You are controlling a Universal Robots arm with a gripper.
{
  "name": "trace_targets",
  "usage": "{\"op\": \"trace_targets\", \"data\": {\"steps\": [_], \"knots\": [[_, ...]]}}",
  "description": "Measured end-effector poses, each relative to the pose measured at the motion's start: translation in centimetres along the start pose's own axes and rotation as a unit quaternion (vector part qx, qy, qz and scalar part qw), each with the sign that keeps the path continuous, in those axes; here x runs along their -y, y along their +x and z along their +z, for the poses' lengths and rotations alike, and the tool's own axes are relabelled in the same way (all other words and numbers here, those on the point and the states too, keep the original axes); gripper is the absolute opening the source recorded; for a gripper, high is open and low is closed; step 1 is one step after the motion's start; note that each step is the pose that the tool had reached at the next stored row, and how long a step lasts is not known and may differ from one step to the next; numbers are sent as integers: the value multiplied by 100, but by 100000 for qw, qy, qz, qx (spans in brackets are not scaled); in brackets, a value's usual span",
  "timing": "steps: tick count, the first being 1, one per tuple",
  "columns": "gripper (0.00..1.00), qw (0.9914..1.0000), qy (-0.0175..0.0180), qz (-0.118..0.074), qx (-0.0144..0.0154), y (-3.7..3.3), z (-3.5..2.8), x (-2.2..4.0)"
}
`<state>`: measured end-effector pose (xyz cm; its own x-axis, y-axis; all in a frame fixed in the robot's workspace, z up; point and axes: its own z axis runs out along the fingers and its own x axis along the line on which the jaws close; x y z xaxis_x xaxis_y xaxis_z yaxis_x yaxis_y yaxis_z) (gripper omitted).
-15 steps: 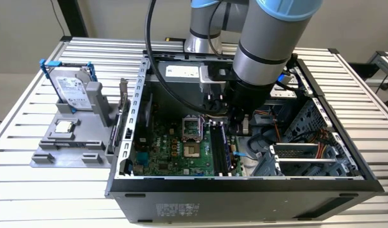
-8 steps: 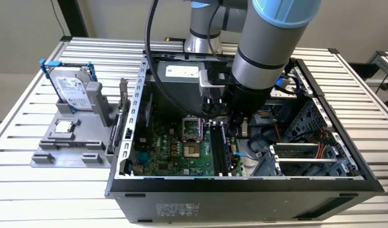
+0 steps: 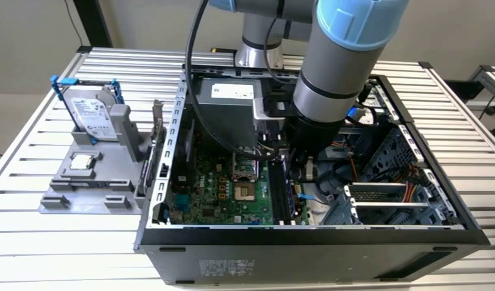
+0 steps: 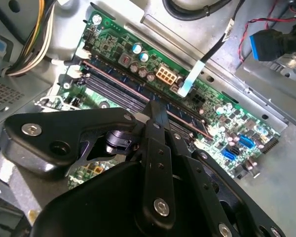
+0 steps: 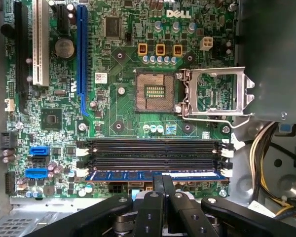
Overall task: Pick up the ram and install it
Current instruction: 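Press down the ram until it locks into place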
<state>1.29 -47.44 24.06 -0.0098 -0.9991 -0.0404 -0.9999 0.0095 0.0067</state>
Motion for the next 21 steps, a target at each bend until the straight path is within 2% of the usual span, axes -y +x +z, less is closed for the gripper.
{"op": "trace_targets", "data": {"steps": [10, 14, 16, 18, 19, 21], "knots": [[0, 100000, 220, -11, -86, -13, 175, 1], [0, 99999, 430, -13, -53, -15, 227, 1], [0, 99999, 508, -17, -45, -16, 230, 1], [0, 99999, 521, -20, -3, -21, 203, 1], [0, 99998, 558, -23, 167, -27, 180, 2], [0, 99999, 530, -25, 3, -26, 97, 1]]}}
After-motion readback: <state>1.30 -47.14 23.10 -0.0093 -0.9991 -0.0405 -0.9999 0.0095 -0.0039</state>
